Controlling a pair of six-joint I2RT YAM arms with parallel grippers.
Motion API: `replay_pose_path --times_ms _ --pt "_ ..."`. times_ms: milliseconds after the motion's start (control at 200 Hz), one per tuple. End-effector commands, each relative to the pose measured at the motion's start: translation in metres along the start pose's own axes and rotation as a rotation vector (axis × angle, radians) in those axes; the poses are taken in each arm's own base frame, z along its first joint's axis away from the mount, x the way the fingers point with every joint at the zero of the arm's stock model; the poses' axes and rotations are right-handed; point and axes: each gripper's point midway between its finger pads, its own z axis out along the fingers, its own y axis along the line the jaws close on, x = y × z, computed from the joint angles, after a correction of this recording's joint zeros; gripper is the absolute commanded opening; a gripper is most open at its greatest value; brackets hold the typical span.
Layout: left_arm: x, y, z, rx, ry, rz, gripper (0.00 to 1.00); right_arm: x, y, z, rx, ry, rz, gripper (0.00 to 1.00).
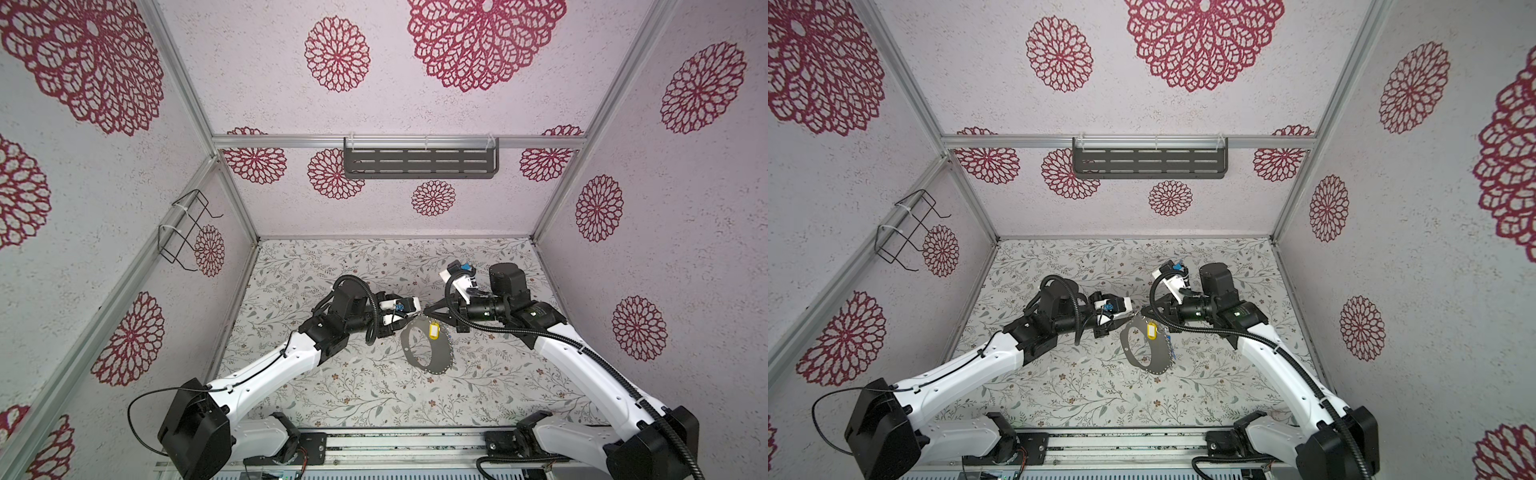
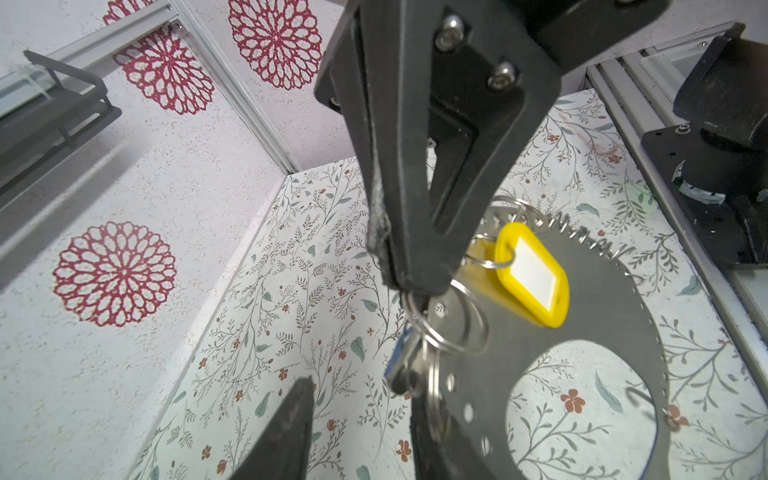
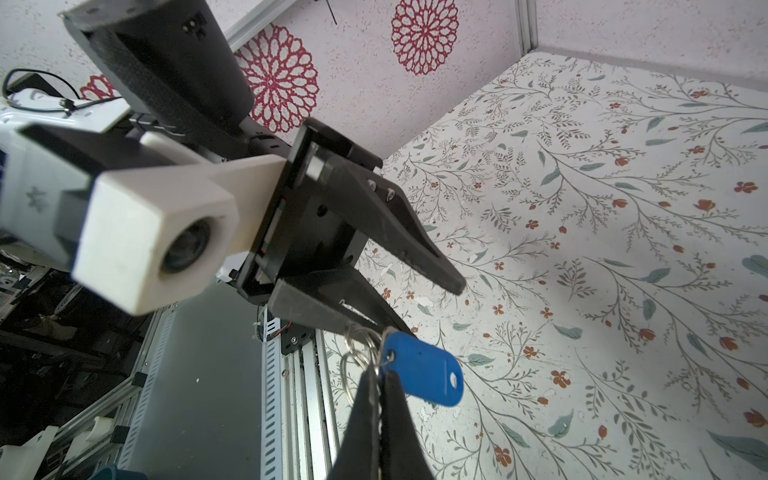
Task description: Remove the keys from the keyring
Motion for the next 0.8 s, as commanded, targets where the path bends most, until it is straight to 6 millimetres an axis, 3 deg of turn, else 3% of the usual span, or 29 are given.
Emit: replay_pose_path --times_ms 0,110,315,440,796 --pt "-0.060 -0.026 0.003 0.115 -0.187 0.097 0.31 -0.022 0.003 0.005 0.003 -0.043 -0.087 0.00" --pt "-0.062 -0.028 0.006 0.109 -0.188 0.117 0.22 -0.021 0.004 0.006 0.001 -0.042 -0.088 0.00" --pt "-0.064 -0.025 0.007 0.085 -0.194 0.129 0.17 -0.019 0.005 0.006 0.004 -0.037 -0.089 0.00" --pt "-0.064 -0.024 0.004 0.075 -0.194 0.131 0.00 -0.018 0.003 0.005 0.019 -0.032 -0.091 0.00" --pt "-0.053 -0.001 -0.012 -0.097 -0.145 0.108 0.00 -0.015 -0.004 0.003 0.072 -0.041 -0.093 0.00"
